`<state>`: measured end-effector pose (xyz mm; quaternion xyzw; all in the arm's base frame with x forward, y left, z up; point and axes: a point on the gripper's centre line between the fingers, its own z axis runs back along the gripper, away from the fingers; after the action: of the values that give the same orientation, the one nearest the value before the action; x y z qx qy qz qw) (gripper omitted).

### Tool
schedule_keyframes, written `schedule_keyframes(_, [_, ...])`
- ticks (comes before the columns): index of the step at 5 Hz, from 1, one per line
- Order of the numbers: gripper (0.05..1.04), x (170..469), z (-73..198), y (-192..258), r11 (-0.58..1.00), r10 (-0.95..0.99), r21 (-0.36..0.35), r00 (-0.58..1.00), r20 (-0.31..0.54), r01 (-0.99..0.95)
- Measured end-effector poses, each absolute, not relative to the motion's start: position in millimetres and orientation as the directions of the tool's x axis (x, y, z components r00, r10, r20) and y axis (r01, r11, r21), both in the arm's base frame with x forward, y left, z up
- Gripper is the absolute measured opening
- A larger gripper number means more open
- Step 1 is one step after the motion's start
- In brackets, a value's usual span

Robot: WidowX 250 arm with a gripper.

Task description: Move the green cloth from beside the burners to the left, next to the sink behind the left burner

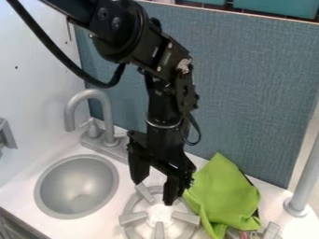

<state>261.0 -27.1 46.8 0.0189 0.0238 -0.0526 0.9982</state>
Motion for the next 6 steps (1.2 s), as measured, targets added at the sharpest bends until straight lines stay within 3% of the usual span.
schedule_keyframes(1, [1.001, 258.7, 40.6, -26.4, 0.994, -0.104, 0.036, 0.992, -0.074, 0.107])
schedule_keyframes(3, [1.001, 319.9, 17.0, -56.7, 0.966, -0.252, 0.052, 0.968, -0.011, 0.253])
schedule_keyframes(4, [1.001, 348.8, -10.9, -65.6, 0.958, -0.283, 0.049, 0.959, 0.017, 0.282])
schedule_keyframes(6, [1.001, 380.0, -55.1, -72.0, 0.944, -0.326, 0.039, 0.945, -0.017, 0.327])
